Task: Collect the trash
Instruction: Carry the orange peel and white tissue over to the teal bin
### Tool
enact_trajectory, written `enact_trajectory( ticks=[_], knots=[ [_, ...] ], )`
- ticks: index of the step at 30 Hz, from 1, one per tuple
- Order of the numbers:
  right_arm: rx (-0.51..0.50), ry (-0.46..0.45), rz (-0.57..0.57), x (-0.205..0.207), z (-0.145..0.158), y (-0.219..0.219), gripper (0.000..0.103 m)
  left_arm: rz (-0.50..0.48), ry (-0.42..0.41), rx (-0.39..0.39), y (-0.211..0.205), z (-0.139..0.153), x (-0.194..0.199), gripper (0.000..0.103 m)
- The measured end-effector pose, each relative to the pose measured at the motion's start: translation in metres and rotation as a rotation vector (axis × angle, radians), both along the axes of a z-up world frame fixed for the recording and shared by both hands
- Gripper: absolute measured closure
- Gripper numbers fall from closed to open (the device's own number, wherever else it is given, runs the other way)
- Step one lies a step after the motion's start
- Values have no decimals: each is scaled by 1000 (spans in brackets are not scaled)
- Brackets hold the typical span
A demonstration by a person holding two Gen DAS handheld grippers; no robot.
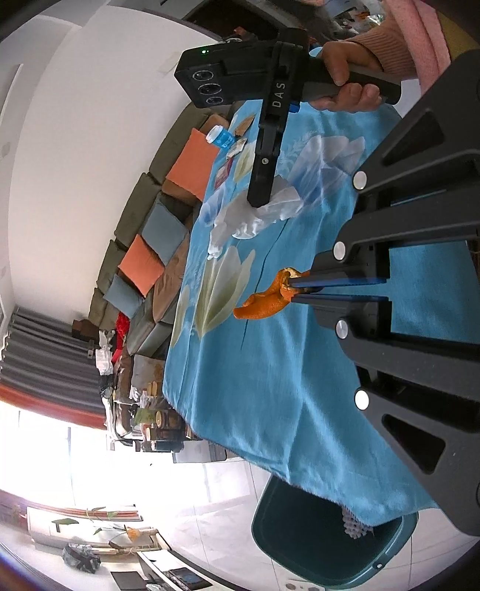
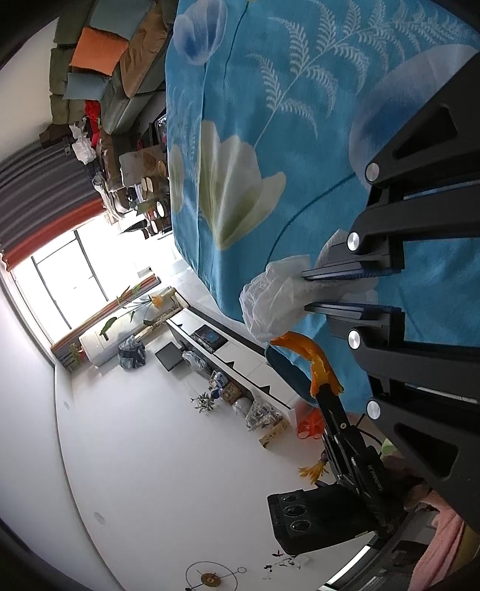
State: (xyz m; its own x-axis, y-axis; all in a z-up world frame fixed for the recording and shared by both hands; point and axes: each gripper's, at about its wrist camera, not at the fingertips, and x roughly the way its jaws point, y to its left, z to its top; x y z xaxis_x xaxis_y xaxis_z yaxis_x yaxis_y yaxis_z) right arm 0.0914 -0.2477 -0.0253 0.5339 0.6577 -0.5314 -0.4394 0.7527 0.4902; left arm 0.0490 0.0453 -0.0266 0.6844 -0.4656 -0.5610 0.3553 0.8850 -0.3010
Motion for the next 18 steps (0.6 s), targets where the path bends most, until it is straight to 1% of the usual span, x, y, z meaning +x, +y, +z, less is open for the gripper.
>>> enact_trajectory(
  ticks=[18],
  knots=[
    [-9, 3, 56, 5, 1, 26, 93, 57, -8, -3, 21, 6, -7, 99]
  ],
)
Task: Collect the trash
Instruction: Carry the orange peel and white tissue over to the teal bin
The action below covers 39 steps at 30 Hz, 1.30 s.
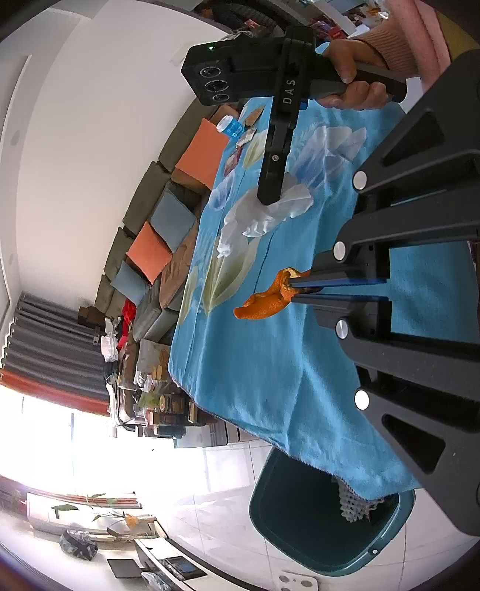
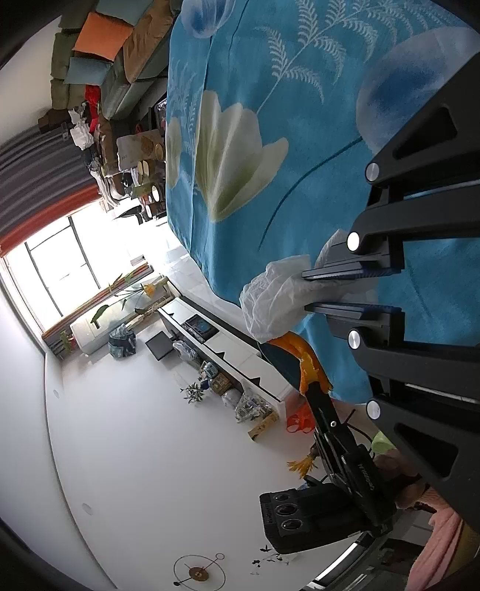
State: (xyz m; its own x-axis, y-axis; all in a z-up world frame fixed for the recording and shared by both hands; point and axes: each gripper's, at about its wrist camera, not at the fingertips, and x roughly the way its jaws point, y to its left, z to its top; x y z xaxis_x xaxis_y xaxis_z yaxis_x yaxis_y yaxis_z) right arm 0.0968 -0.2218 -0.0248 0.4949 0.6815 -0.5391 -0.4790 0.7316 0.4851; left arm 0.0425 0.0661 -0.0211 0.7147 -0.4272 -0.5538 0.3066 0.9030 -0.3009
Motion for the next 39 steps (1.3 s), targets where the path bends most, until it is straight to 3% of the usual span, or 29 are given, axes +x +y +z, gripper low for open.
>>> enact_trajectory(
  ticks=[39],
  knots=[
    [-13, 13, 148, 10, 3, 67, 93, 164, 1, 7, 62, 7, -22, 99]
  ],
)
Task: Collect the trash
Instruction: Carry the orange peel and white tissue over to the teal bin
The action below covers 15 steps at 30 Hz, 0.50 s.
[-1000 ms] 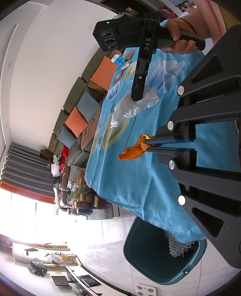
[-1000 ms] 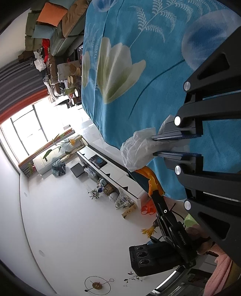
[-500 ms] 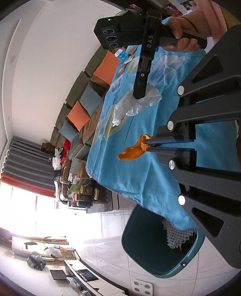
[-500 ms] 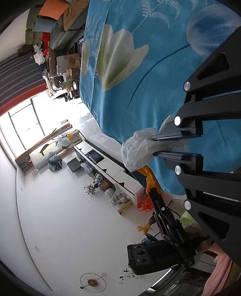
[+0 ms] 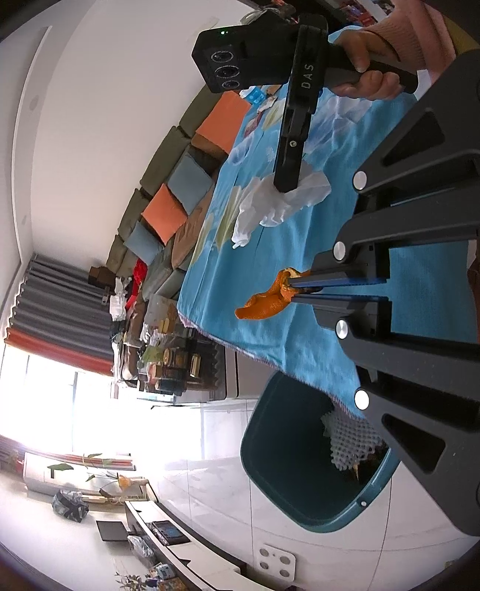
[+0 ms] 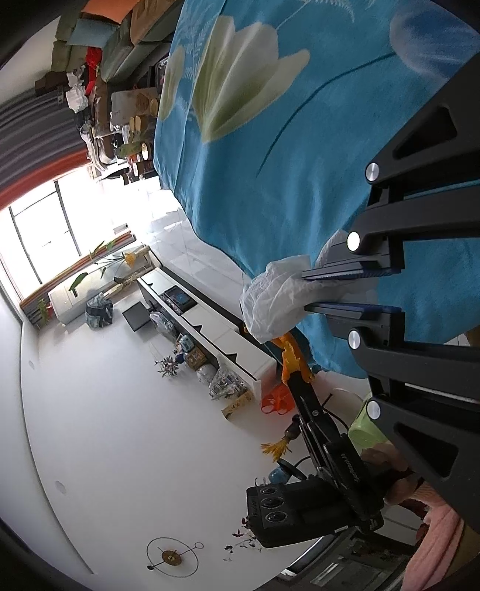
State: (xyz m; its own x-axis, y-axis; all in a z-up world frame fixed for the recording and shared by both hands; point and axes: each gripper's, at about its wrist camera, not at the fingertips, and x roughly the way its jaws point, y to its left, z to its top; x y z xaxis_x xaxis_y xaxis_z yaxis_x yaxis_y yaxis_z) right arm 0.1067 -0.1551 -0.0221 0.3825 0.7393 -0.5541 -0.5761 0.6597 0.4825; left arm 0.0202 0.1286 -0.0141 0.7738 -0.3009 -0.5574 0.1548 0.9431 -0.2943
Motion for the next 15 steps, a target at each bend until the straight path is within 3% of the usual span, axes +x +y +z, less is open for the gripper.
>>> enact_trajectory(
  ticks=[15],
  knots=[
    [-16, 5, 63, 9, 1, 32, 93, 75, 6, -5, 23, 2, -4, 99]
  ],
)
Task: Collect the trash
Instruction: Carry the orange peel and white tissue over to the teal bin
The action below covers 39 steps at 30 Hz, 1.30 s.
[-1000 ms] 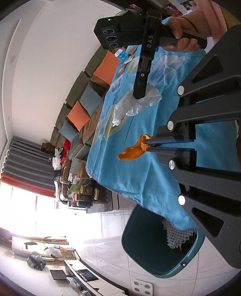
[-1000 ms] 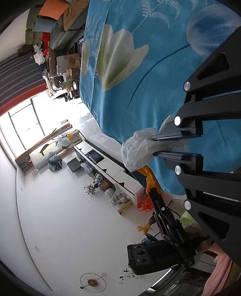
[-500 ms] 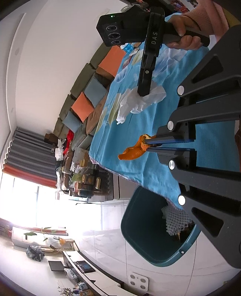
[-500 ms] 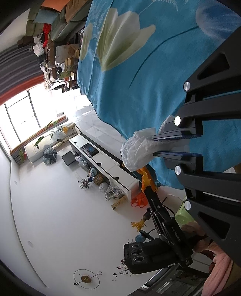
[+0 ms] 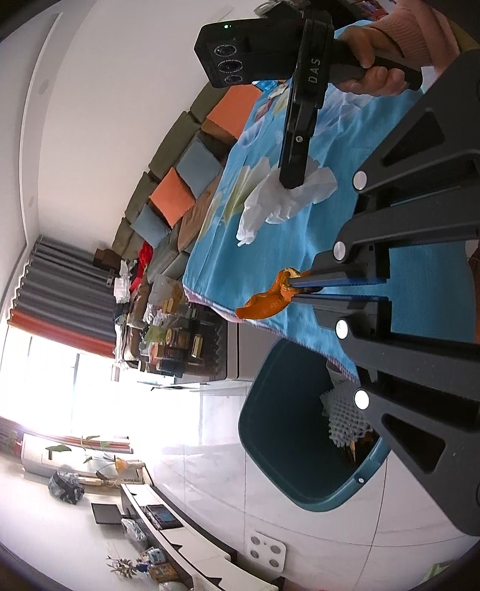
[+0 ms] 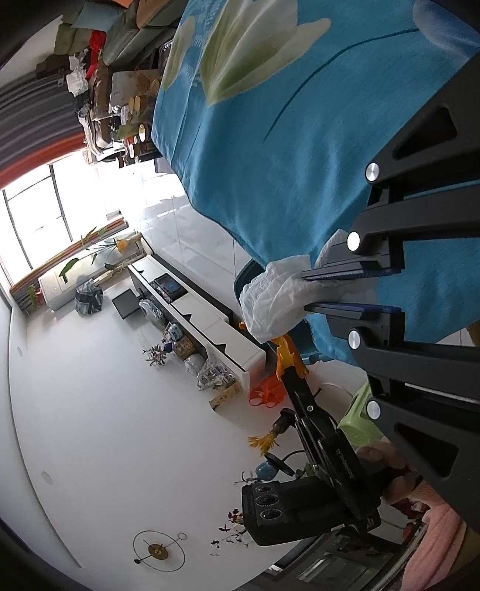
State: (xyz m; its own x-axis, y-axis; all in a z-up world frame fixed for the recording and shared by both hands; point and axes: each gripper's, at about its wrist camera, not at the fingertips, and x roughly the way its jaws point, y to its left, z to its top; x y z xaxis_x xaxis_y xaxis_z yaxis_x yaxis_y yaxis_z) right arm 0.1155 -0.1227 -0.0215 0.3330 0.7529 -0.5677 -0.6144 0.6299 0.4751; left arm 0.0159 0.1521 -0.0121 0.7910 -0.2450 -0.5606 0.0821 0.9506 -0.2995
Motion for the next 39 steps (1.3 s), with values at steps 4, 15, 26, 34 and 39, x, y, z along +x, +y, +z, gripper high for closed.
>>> enact_trajectory(
  ticks=[4, 15, 26, 34, 39],
  knots=[
    [-2, -2, 17, 1, 0, 8, 93, 18, 4, -1, 6, -2, -1, 99],
    [-14, -1, 52, 4, 0, 26, 93, 49, -1, -1, 14, -3, -3, 99],
    [-29, 2, 73, 9, -2, 36, 93, 75, 4, 1, 21, -7, -2, 99],
    [-55, -2, 92, 17, -3, 57, 93, 112, 7, 7, 32, -10, 2, 99],
    [-74, 5, 109, 21, -8, 74, 93, 144, 22, 15, 43, -17, 7, 99]
  ],
)
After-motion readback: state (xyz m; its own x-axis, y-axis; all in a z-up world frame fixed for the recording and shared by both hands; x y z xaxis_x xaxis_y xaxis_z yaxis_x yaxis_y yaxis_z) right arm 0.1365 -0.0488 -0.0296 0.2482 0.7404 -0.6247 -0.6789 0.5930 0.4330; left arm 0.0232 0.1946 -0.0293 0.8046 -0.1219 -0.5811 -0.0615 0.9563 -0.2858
